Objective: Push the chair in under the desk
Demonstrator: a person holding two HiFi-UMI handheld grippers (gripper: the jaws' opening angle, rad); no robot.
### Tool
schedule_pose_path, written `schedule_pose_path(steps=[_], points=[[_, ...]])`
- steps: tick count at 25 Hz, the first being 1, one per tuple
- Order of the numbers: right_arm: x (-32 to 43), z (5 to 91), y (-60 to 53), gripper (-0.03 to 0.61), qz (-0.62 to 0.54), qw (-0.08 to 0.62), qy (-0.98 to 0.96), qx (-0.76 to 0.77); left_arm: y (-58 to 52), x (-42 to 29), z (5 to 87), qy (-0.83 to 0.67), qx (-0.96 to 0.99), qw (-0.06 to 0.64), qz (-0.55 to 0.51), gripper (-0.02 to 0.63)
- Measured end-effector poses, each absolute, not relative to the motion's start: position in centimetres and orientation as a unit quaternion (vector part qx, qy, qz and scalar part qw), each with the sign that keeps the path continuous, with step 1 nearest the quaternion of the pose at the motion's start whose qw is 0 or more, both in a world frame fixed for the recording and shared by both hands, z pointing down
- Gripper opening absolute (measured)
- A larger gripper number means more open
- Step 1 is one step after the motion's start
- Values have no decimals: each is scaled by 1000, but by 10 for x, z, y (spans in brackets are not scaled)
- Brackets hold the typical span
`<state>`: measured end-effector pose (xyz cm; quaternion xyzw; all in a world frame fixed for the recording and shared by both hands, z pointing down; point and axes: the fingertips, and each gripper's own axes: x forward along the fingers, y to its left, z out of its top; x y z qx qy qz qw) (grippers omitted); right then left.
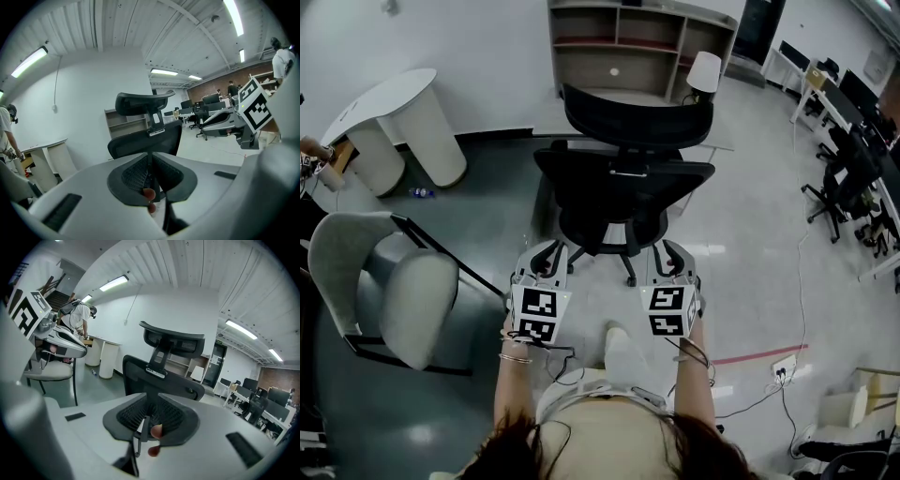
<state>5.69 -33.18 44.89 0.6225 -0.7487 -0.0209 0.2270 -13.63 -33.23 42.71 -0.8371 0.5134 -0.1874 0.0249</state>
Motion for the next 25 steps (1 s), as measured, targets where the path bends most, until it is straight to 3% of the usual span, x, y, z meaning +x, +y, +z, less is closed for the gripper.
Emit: schedule_pose_path(steps=[25], points=[[48,441,-287,35,-28,193,-749,633,-287,-137,423,529,-833,18,-164,23]])
